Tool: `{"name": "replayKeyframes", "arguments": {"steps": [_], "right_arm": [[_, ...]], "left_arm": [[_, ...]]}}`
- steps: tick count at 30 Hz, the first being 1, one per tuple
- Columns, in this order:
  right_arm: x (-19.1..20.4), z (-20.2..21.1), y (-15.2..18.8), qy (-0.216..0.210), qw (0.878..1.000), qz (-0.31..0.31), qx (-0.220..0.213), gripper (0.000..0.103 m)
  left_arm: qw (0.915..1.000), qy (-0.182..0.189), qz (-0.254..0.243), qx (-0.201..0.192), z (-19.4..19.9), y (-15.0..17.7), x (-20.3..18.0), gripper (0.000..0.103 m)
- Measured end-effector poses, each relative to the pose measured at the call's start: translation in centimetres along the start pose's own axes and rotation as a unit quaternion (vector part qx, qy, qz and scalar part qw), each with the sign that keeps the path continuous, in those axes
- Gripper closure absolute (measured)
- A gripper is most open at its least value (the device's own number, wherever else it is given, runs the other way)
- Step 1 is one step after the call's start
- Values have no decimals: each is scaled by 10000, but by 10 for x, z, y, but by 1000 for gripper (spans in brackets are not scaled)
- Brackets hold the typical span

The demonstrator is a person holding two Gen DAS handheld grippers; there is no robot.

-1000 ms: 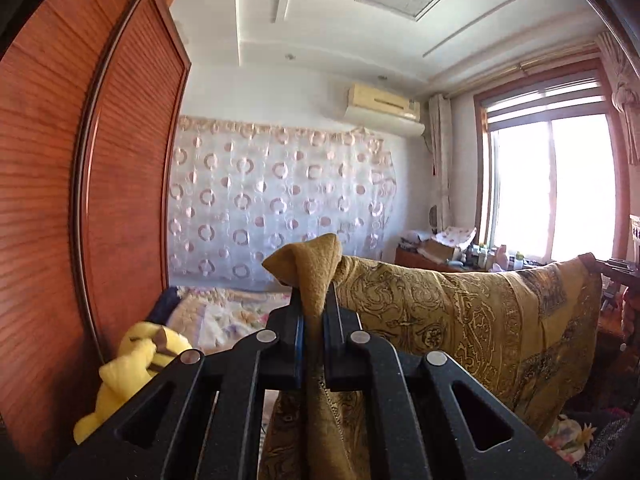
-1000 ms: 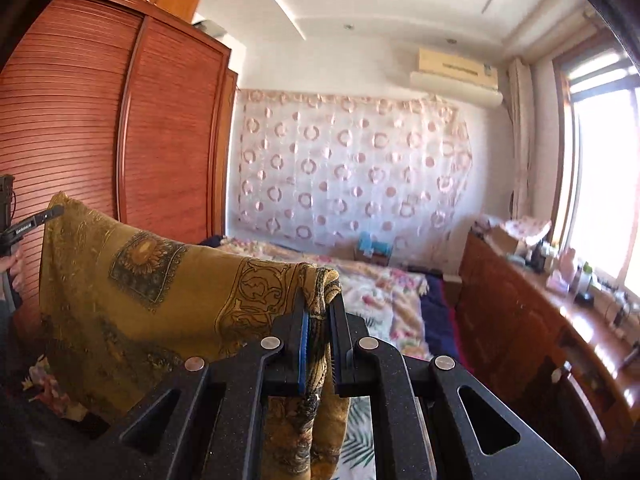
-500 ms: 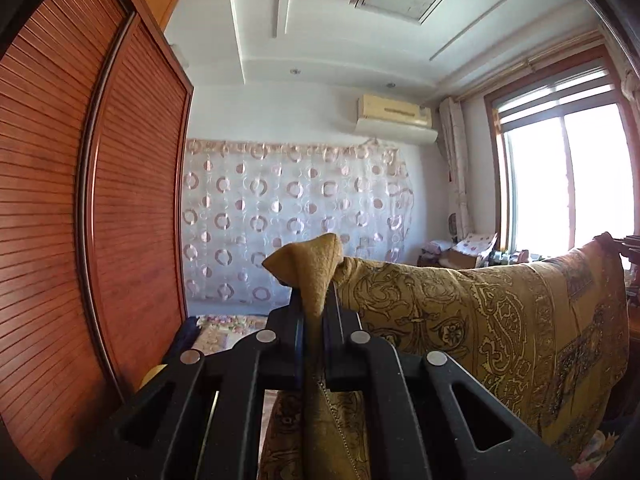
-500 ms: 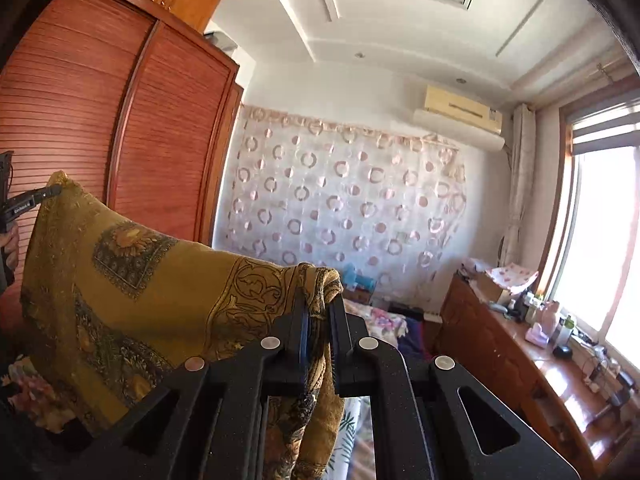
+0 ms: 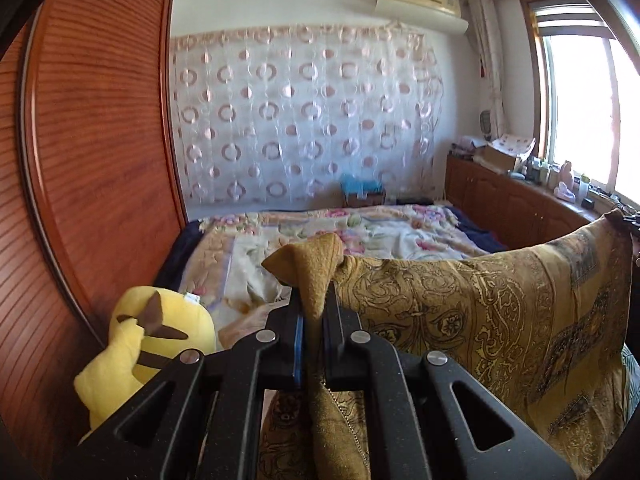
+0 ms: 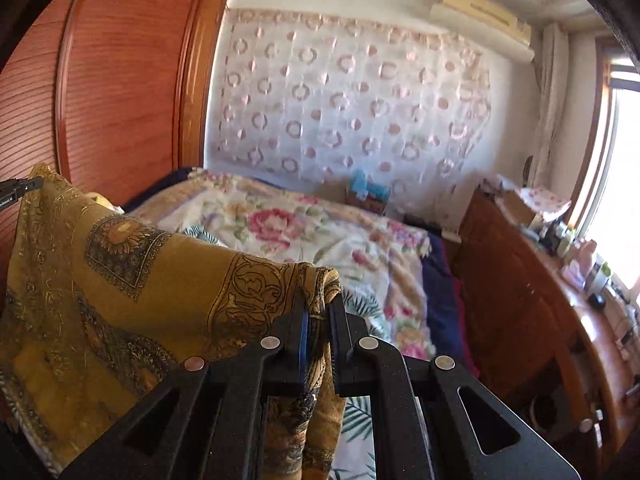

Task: Fold small clothes
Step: 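Lift the shirt with both tools, fold it over itself, then open both, then close both tools on the edge of the folded shirt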

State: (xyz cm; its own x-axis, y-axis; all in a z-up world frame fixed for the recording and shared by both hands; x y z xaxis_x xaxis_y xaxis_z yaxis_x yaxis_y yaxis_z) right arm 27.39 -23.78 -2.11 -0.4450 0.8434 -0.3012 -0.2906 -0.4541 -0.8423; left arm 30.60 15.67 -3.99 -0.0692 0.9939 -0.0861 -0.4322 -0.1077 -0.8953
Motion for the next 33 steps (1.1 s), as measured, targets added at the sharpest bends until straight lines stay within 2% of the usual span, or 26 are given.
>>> {"name": "replayKeyframes", "arguments": {"steps": [8,9,10,12,16,17,19,21,22,24,27,29,33], "right_arm": [[4,-103,9,-190,9985,-80,498,95],[-6,-115,-7,-193,9982,-89,558,95],[-7,-125,-7,-211,9978,-119,622,95],[-16,-140,-21,-236,9970,-192,712,95],[-26,-147,-25,-288,9955,-322,841,95],[-26,-145,-25,-288,9950,-353,884,95],[-24,-144,-23,-290,9936,-445,995,95],[-27,-135,-15,-296,9919,-568,1093,91],[-27,-133,-17,-259,9917,-578,1122,85],[-27,-125,-15,-224,9923,-577,1076,82],[-26,-107,-17,-158,9932,-582,1000,66],[-23,-90,-16,-215,9939,-633,877,48],[-14,-61,1,-269,9936,-786,764,45]], "left_arm": [[9984,22,-260,500,-48,10,-9,95],[9980,17,-281,568,-54,13,-10,95],[9978,16,-287,606,-56,14,-9,95],[9973,21,-274,678,-65,14,-10,95],[9961,147,-199,846,-73,16,-9,93],[9957,190,-197,881,-74,16,-10,85],[9960,43,-187,871,-72,14,-7,60],[9965,147,-103,813,-63,11,-5,51],[9965,204,-36,811,-55,10,-5,40],[9968,178,-17,784,-44,11,-1,26],[9962,304,-74,812,-23,17,-6,24],[9960,307,-115,825,-8,25,-9,24],[9950,377,-96,922,19,45,-15,24]]}}
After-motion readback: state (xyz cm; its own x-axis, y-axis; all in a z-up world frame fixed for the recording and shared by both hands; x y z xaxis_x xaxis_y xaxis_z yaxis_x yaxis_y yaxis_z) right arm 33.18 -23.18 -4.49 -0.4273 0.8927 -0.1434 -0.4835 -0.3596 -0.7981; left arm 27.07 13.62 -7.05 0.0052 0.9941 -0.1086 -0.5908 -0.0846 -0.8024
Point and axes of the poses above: each gripper's, at about its wrist camera, not at the fingertips, and z roughly against the way its jaws point, x to its left, y to its underside, the point moved 8 cm from there along -z, roughly the way its jaws point, and after that the axes turned 7 degrees about z, right-handed, at the moved point
